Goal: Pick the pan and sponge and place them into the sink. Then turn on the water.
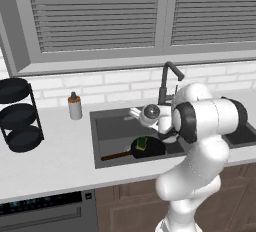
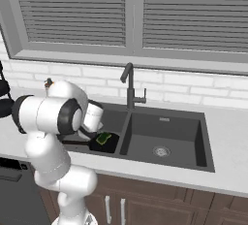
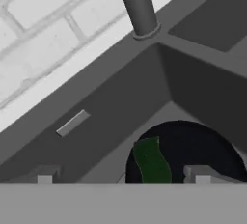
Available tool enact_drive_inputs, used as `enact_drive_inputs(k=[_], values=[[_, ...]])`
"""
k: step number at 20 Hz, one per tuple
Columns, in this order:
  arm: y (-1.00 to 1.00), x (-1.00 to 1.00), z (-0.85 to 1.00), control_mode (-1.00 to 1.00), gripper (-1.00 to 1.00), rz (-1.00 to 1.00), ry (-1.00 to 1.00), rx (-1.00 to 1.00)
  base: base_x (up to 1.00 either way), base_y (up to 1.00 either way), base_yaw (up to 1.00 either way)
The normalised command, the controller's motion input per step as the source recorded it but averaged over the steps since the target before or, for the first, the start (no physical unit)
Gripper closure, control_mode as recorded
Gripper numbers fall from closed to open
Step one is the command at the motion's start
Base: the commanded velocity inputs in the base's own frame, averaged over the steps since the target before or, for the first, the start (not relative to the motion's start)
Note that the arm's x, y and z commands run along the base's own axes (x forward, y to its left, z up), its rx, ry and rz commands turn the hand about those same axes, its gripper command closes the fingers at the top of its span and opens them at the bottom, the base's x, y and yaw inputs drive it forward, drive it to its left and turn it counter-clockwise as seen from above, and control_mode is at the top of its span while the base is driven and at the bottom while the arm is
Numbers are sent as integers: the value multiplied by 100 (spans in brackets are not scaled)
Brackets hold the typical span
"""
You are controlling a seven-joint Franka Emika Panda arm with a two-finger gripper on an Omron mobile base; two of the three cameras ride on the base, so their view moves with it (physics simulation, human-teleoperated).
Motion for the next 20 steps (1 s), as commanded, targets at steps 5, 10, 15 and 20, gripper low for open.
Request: enact_drive_inputs(k=[5,10,15,20], values=[[2,-57,100,-100,-100,0,-11,0,0,0,0],[0,-53,100,-100,-100,0,-4,0,0,0,0],[0,-19,100,-100,-100,0,0,0,0,0,0],[0,-14,100,-100,-100,0,0,0,0,0,0]])
